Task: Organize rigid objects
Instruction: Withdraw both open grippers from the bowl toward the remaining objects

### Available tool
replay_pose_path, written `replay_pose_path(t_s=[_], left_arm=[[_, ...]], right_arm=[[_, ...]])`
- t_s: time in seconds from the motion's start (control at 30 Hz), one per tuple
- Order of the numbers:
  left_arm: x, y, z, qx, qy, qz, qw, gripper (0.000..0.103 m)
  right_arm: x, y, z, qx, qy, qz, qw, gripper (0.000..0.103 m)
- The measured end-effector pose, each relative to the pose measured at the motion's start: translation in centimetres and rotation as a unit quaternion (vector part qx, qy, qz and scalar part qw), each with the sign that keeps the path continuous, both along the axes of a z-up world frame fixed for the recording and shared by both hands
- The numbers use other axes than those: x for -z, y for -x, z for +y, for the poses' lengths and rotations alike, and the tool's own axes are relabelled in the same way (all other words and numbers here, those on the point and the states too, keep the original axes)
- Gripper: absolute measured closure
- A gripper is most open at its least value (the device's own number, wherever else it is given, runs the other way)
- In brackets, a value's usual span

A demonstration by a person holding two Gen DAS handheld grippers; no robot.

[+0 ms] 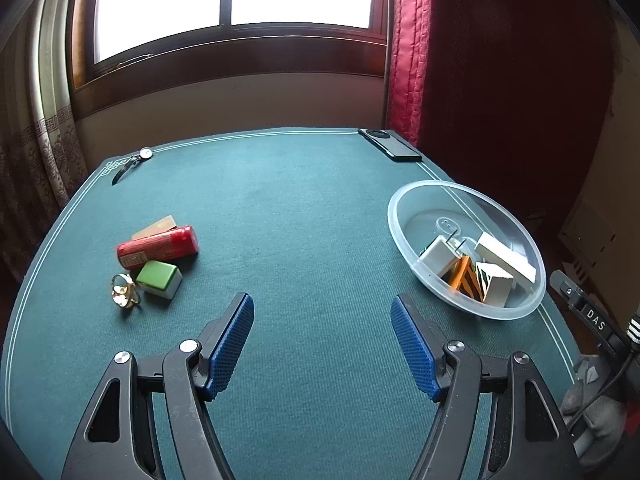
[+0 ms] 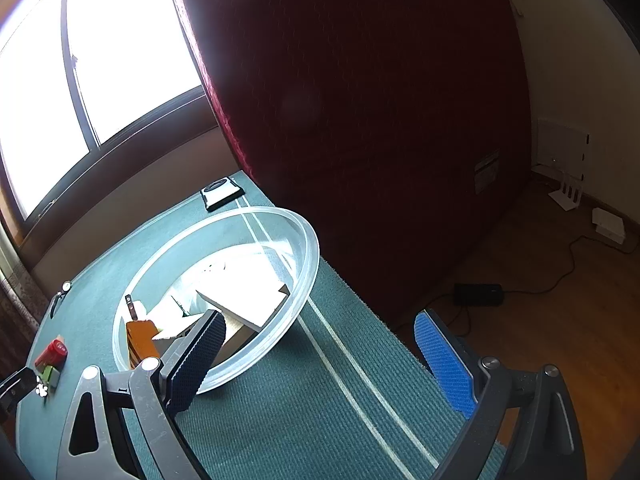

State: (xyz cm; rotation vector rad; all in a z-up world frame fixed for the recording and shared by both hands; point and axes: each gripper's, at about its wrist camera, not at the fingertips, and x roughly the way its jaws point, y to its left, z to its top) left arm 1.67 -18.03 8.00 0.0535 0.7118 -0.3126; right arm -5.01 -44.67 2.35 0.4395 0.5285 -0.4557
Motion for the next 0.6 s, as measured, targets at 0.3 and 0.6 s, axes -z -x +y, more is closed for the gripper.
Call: replay_pose_path(t_s=[0.3,0.6], left_arm=[[0.7,1.5,6.2,-0.052,0.004,0.005,0.9986,0.031],[1.5,2.4,12.0,-0.114,0.022,0.014,0.9932,0.031]], right_arm=[[0.0,-0.1,0.0,0.005,0.002,0.005,1.000,0.005],[0.1,0.0,-0.6,0.014,-0.002,0.005,1.000,0.005]])
